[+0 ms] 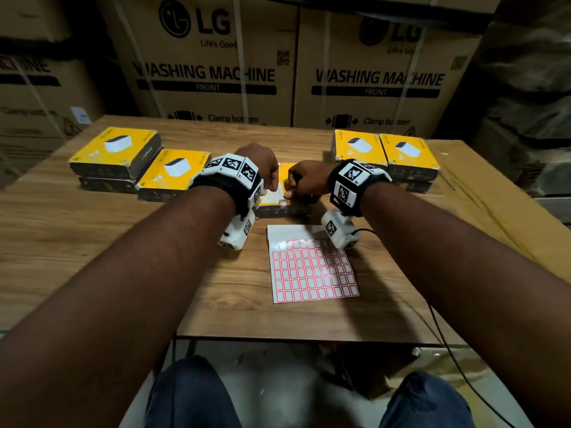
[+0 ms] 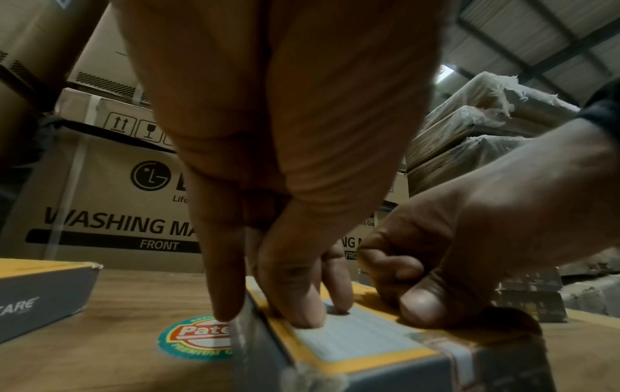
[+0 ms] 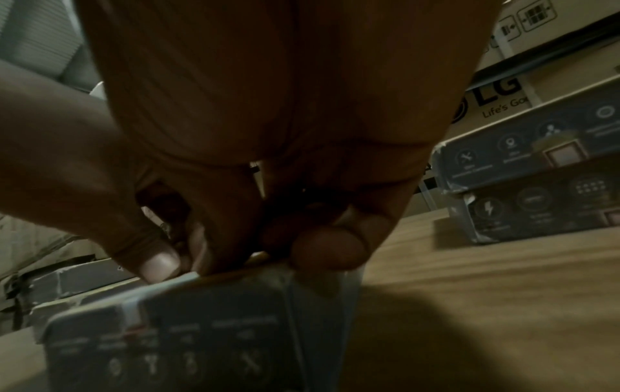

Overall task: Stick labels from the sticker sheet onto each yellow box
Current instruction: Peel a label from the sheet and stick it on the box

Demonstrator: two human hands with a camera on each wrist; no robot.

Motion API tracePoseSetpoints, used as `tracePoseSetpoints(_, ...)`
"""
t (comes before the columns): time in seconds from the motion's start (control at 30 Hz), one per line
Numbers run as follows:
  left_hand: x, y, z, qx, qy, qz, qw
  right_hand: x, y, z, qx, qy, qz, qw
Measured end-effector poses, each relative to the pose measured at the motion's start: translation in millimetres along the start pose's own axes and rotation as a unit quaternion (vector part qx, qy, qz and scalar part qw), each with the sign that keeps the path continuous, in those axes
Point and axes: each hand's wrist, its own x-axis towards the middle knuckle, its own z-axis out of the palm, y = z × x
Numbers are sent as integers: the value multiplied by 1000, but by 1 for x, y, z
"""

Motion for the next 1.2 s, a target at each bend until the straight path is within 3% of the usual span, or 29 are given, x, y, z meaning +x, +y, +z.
tracePoseSetpoints(0.17,-4,1,1,55,-17,15,998,-3,3,1,93,-13,15,996)
tracePoseSetpoints(0.27,-9,12,11,127,19,11,992,-7,6,0,213,-22,32,976)
tracePoseSetpoints(0.4,-15,26,14,176,30,38,983,-10,8,0,250,-27,26,968)
tracePoseSetpoints(0.63,-10,14,-6,165,-64,48,983,-21,11,0,67,-20,-27,997)
tracePoseSetpoints(0.73,-8,8,-8,140,-84,43,986,-19,3,8,-80,22,-53,995)
tracePoseSetpoints(0.8,-7,5,-7,122,-87,40,988,-14,1,16,-121,59,-70,988)
tracePoseSetpoints(0.93,-4,-1,-5,99,-68,39,992,-13,3,20,-141,70,-66,985)
tracePoseSetpoints(1.03,0,-5,3,88,-20,22,996,-14,4,18,-161,66,-78,982)
tracePoseSetpoints(1.2,0,2,12,121,40,2,992,-13,4,10,-137,27,-49,989)
